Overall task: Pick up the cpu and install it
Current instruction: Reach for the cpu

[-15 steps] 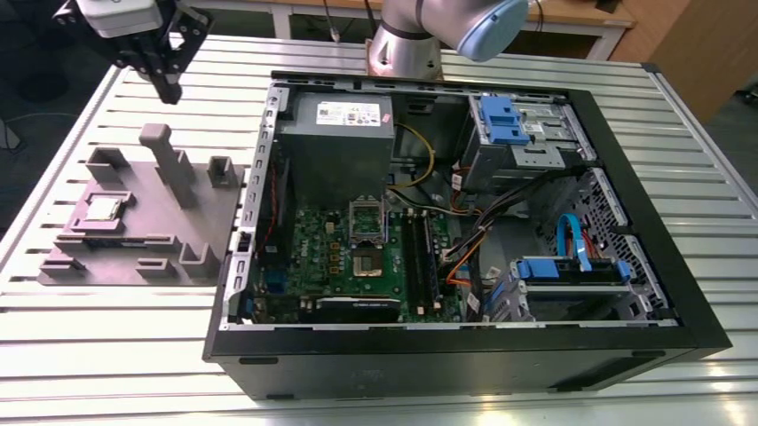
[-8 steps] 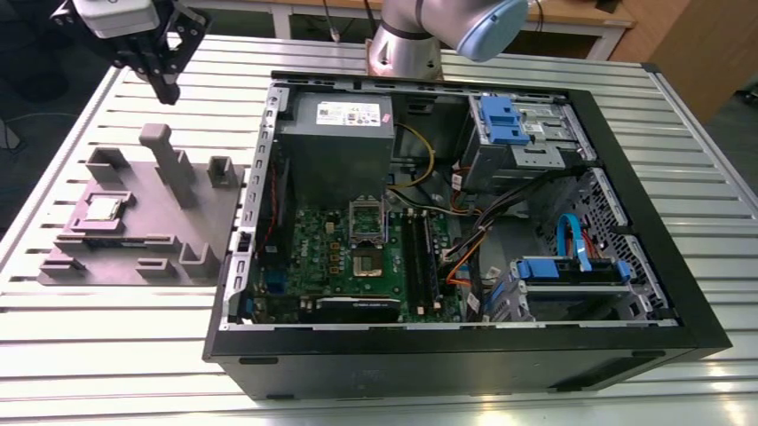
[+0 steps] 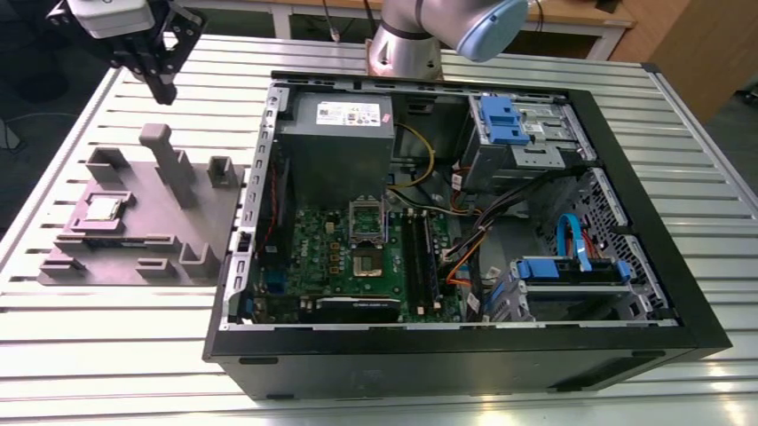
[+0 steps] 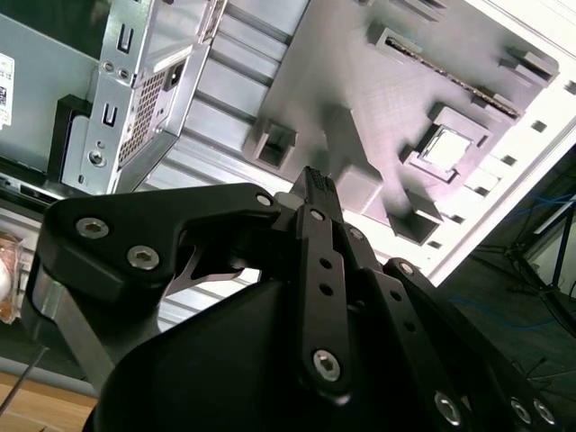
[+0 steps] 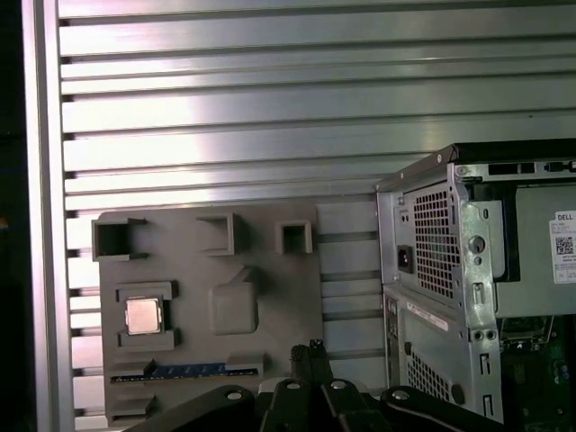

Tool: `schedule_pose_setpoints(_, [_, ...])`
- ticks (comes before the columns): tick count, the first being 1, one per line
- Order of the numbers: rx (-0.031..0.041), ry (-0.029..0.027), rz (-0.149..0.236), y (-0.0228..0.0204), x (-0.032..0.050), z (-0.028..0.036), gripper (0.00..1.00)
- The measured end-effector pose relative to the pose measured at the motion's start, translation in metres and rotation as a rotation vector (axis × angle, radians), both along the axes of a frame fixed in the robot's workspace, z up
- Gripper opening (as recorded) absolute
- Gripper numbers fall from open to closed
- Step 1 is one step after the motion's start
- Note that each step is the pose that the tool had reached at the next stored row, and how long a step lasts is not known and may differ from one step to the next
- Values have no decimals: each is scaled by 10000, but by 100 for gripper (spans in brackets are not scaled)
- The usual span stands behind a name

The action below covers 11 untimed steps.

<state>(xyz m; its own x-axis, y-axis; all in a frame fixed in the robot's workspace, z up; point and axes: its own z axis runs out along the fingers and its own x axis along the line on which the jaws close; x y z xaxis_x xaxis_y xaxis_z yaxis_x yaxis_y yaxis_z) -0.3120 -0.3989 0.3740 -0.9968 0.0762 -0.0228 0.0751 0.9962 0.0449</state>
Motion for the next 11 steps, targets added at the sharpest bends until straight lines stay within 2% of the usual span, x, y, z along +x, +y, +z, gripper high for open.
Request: schedule_pose_setpoints(11, [1,-1,-1,0,-27,-2,10])
